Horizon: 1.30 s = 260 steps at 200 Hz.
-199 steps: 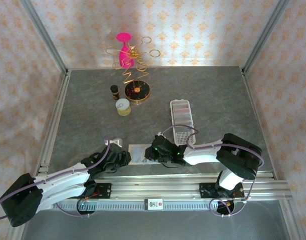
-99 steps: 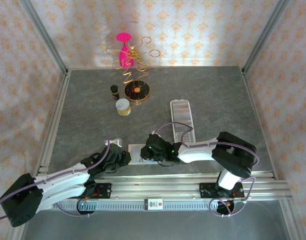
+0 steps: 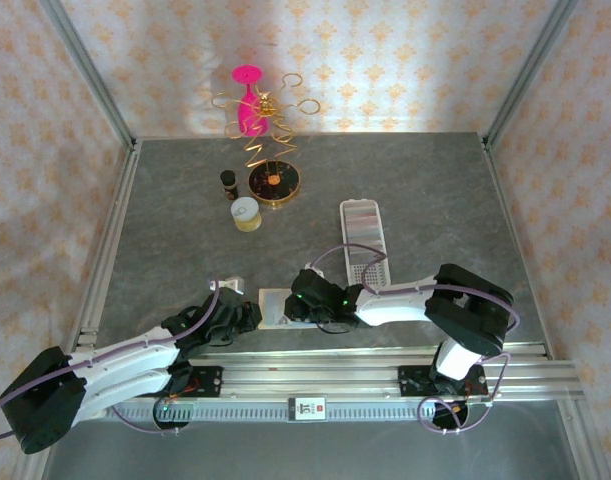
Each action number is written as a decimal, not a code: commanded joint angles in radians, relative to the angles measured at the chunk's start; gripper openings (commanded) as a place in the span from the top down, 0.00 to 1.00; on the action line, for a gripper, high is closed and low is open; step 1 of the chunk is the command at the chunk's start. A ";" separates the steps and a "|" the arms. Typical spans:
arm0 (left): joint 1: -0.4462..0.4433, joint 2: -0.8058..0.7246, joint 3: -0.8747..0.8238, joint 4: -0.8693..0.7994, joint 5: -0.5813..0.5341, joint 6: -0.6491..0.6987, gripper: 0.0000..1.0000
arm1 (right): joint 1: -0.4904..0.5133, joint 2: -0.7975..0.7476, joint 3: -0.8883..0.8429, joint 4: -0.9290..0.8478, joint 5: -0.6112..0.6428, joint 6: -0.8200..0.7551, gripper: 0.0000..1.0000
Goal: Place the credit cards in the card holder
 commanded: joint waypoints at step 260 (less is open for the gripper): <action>-0.007 -0.023 -0.014 0.046 0.084 0.008 0.82 | 0.117 -0.235 -0.074 -0.218 0.305 0.178 0.73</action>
